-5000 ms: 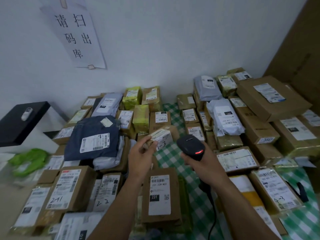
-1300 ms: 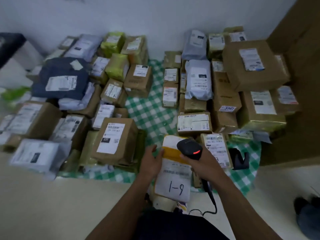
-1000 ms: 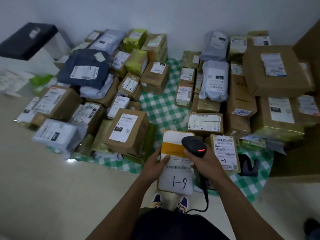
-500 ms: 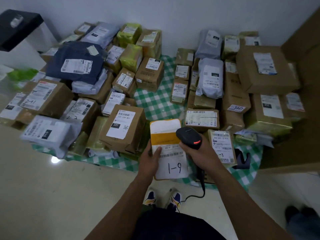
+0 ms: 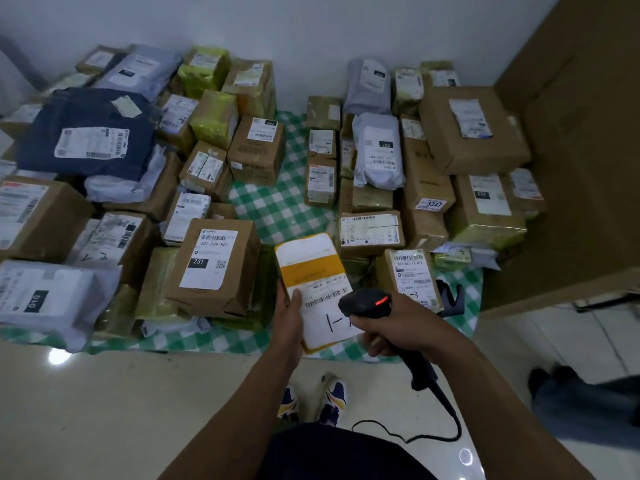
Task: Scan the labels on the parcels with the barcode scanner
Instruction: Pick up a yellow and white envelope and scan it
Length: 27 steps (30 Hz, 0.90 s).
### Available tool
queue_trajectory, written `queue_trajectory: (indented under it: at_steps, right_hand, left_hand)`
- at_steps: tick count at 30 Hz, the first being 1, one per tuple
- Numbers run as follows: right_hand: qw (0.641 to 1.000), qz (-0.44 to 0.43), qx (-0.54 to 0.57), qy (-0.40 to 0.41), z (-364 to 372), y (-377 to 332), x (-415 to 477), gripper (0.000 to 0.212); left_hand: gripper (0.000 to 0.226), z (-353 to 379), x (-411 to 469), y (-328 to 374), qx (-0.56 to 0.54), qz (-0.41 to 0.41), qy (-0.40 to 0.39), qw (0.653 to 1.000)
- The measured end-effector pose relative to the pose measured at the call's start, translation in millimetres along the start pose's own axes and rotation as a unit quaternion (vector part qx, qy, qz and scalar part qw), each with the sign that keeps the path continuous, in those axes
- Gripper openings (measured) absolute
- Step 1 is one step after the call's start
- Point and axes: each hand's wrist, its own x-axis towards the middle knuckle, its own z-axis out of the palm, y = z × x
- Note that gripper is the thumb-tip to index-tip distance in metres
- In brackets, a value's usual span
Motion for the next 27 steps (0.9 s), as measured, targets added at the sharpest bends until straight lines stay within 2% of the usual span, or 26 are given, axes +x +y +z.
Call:
queue_trajectory:
  at_steps: [6,12,27]
  right_hand:
    - [1.0,-0.005,-0.022,-0.003,2,-17,-9,0.031]
    - [0.999,-0.003,-0.05,-0.006,5,-28,-21,0.021]
    - [0.999,-0.005,-0.044,0.012,3,-21,-21,0.029]
  left_hand:
    - [0.053,1,-3,2,-0.032,-0.004,-0.011,0.999]
    - [0.051,2,-7,4,-0.016,-0.01,-0.019,1.0]
    - [0.052,3,-14,10,0.024,-0.013,-0.009,1.0]
